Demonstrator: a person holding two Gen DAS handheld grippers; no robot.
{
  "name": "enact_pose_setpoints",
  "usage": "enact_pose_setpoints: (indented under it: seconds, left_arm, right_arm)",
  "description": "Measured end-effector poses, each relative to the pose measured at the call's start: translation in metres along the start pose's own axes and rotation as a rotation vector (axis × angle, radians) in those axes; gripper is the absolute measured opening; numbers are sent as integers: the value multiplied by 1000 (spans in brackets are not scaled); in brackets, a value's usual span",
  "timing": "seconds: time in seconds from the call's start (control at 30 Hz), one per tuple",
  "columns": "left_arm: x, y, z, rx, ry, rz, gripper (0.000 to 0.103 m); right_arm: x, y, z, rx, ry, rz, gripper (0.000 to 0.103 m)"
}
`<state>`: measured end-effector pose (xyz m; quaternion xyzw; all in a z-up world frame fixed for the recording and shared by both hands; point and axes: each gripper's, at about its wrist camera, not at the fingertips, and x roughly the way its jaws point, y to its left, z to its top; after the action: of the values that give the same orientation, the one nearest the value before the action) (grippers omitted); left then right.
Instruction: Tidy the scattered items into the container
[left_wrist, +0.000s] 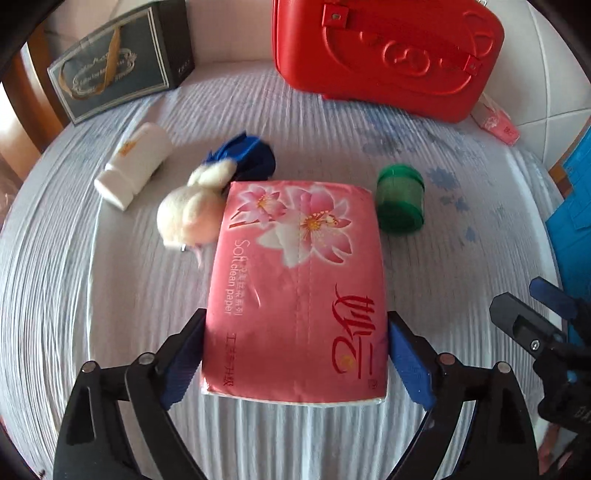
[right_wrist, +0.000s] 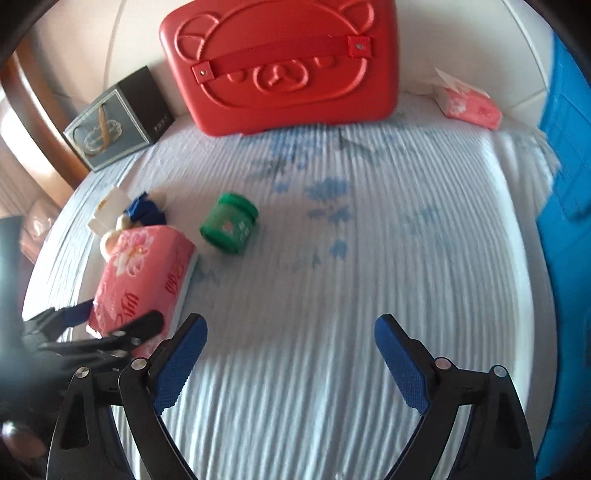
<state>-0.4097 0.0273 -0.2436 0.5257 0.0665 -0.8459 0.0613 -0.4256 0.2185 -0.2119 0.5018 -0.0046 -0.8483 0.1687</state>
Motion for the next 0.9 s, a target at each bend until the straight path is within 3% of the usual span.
enact_pose_setpoints:
  seconds: [0.07,0.17,0.4,0.6,0.73,0.9]
  left_arm:
    - [3,4,6,-3,-16,8,92]
    - [11,11,18,-13,-33,22,91]
    - [22,22,32,9,-69,14,92]
    - [36,21,33,41,-73,37,92]
    - [43,23,30,32,-65,33,92]
    - [35,20,23,31,-60,26,91]
  right_arm:
    - [9,8,12,-30,-3,4,89]
    - [28,23,31,-71,-5,24,76]
    - [64,40,57,-78,17,59,75]
    - [92,41,60,-62,66,33,62]
    - [96,43,59,-106,49,0,53]
    - [86,41,56,-115,40,-19,51]
